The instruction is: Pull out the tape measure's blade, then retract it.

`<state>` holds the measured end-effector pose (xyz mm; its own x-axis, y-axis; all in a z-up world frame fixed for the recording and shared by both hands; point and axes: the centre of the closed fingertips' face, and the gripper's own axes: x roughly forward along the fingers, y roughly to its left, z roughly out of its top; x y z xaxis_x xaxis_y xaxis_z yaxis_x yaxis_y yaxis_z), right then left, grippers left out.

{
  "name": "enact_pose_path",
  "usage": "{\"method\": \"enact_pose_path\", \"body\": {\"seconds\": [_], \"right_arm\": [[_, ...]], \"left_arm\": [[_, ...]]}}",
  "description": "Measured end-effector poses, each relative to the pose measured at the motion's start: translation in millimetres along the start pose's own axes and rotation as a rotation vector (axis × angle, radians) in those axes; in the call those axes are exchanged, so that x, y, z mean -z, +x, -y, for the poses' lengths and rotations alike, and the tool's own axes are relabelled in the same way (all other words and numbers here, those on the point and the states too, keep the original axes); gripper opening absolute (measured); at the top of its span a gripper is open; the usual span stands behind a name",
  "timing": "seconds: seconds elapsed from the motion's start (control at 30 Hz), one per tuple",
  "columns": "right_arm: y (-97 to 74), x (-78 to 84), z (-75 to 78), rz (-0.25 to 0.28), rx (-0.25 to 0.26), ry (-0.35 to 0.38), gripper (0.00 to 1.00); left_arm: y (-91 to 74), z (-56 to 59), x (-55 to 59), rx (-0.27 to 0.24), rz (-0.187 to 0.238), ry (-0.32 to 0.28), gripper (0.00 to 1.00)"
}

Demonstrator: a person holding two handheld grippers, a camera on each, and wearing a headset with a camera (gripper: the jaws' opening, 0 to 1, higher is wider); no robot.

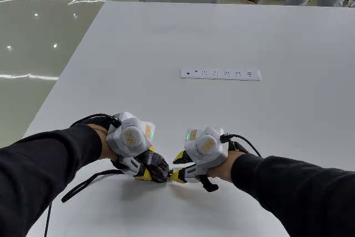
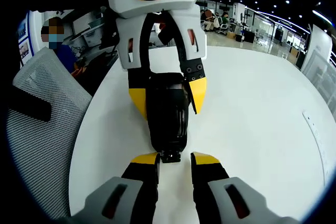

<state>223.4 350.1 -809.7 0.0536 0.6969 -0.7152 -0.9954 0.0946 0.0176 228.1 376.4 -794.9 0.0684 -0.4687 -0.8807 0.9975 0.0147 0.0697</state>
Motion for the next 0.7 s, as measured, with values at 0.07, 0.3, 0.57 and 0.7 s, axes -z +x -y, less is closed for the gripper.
{"method": "enact_pose_path", "body": {"seconds": [0.07, 0.3, 0.57, 0.7], "right_arm": [[1.0, 0.3, -1.8, -0.003, -0.007, -0.001, 0.19], [6.8, -1.3, -6.6, -0.009, -0.028, -0.013, 0.14], [12.0, 1.8, -6.6, -0.027, -0.022, -0.033, 0.13], [11.3, 2.6, -6.1, -0.033, -0.022, -0.013, 0.11]], "left_arm": [[-0.2, 0.1, 0.0, 0.001, 0.001, -0.001, 0.32], [-0.6, -0.2, 0.2, -0.001, 0.005, -0.008, 0.32], [-0.6, 0.0, 0.8, 0.001, 0.005, -0.014, 0.32], [-1.0, -0.3, 1.5, 0.000, 0.004, -0.019, 0.32]]}}
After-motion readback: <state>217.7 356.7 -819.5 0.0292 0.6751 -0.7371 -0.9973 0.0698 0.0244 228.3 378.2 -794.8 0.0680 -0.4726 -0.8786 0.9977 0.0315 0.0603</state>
